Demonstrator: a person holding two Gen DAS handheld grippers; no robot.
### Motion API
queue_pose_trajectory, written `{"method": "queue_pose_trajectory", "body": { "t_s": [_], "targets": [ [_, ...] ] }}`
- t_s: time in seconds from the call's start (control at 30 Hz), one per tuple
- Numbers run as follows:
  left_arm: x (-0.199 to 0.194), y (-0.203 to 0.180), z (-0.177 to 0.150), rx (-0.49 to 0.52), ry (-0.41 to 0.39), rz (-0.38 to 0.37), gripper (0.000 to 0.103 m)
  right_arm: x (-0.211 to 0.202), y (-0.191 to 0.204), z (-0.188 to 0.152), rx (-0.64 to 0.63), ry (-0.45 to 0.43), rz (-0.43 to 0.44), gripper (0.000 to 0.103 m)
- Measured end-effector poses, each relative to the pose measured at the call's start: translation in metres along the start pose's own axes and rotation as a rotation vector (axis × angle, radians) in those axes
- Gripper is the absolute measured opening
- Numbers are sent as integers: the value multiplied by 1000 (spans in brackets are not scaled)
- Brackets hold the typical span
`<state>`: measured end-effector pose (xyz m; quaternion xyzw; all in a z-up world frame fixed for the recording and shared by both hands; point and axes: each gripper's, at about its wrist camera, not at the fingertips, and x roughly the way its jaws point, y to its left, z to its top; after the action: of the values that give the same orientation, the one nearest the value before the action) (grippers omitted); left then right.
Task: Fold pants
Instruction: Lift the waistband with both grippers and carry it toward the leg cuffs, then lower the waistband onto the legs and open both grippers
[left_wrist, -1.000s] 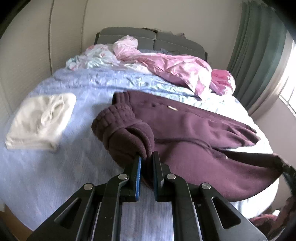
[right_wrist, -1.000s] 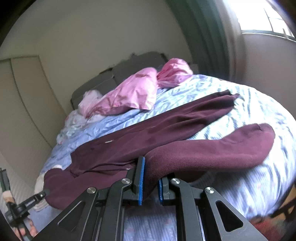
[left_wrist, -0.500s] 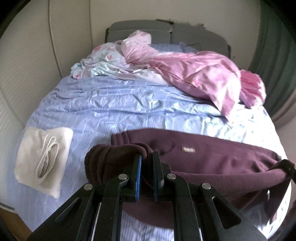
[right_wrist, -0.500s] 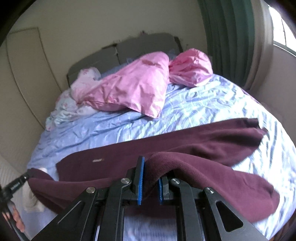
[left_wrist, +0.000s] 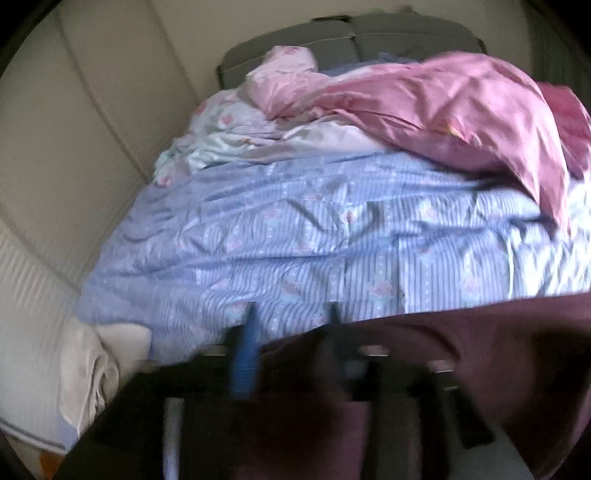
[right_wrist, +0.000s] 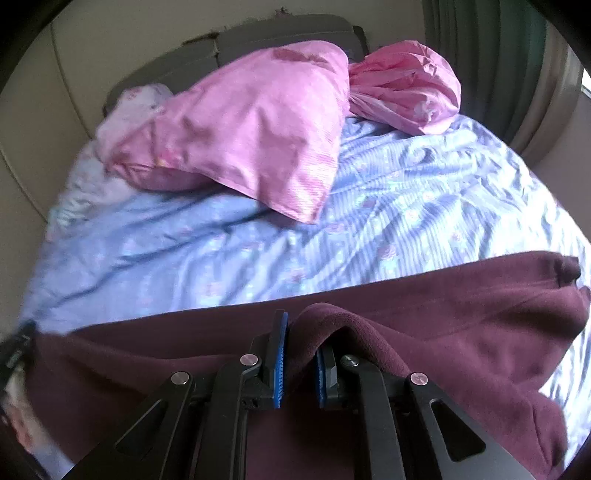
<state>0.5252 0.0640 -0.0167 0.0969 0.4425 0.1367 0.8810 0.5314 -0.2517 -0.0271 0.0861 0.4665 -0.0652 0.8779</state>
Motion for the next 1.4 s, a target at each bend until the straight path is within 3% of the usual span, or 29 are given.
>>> {"method": "queue_pose_trajectory", "body": {
  "t_s": [0.07, 0.13, 0.17, 0.3, 0.37, 0.5, 0.57, 0.8, 0.97, 1.1, 1.27, 1.4],
  "targets": [
    [-5, 3, -4, 2, -14, -30, 58, 10, 2, -1, -14, 9, -20, 15],
    [-14, 5, -7, -6, -22, -56, 64, 18, 6, -3, -29, 39, 2, 31],
    [-23, 5, -10, -5, -40, -80, 64, 18, 8, -3, -37, 42, 25, 46],
    [-58, -1, -22, 46, -93, -127, 68, -7, 16, -7, -62, -2, 95, 68],
    [-79, -5, -31, 79, -106, -168, 68, -26, 19, -11, -98, -13, 132, 68],
    [-128, -12, -56, 144, -159, -234, 68, -68, 21, -23, -229, -55, 104, 68],
    [-149, -18, -69, 174, -183, -246, 68, -100, 10, -40, -284, -84, 101, 68],
    [-226, -50, -125, 211, -254, -393, 68, -180, -37, -107, -391, -113, 130, 68],
    [-260, -90, -150, 218, -246, -495, 69, -221, -71, -146, -401, -155, 117, 68],
    [-270, -129, -175, 281, -255, -533, 70, -231, -99, -173, -389, -157, 77, 68],
    [-260, -172, -210, 364, -216, -602, 70, -213, -153, -211, -296, -79, 42, 68],
    [-247, -203, -231, 459, -206, -572, 70, -191, -192, -236, -208, -35, 20, 65]
  ]
}}
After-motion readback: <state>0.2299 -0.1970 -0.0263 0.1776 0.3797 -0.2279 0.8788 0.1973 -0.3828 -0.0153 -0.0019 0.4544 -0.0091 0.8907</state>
